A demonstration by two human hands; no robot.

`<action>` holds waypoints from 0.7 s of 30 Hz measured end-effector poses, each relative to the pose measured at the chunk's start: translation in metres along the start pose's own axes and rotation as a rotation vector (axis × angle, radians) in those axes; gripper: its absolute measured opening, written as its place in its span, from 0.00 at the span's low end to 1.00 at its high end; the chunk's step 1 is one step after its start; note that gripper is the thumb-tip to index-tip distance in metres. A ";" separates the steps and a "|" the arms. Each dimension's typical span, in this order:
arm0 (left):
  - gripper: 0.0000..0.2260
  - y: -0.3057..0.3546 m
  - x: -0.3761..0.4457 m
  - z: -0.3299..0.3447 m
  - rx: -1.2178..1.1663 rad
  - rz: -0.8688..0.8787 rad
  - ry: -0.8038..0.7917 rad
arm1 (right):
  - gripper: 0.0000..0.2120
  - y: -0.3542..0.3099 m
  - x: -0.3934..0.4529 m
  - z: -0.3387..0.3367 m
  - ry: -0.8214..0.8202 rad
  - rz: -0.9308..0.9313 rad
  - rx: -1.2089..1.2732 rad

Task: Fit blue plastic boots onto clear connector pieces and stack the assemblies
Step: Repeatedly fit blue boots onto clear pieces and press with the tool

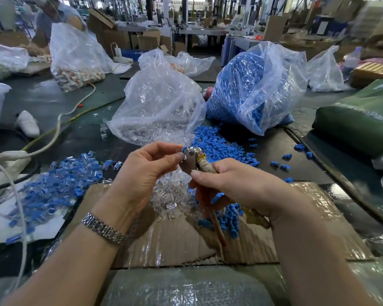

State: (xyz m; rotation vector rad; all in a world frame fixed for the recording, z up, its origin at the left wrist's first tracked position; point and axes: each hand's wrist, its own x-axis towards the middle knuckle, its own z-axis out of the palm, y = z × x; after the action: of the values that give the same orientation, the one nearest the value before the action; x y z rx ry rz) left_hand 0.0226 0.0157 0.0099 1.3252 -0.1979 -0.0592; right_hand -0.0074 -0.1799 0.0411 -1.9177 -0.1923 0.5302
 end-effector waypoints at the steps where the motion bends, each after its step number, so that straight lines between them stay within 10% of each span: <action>1: 0.10 0.000 0.000 0.001 0.004 0.008 0.017 | 0.20 -0.001 0.001 0.002 0.011 0.000 -0.006; 14: 0.07 0.004 0.003 -0.019 0.144 0.151 0.154 | 0.22 -0.002 -0.001 -0.008 0.104 -0.006 -0.034; 21: 0.05 0.017 0.002 -0.058 1.403 0.023 0.652 | 0.18 0.020 0.001 -0.045 0.625 0.159 -0.569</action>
State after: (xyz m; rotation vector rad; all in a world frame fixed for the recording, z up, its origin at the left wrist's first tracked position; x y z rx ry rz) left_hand 0.0337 0.0752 0.0134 2.6368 0.3952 0.6365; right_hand 0.0112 -0.2255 0.0371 -2.5698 0.2439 -0.0600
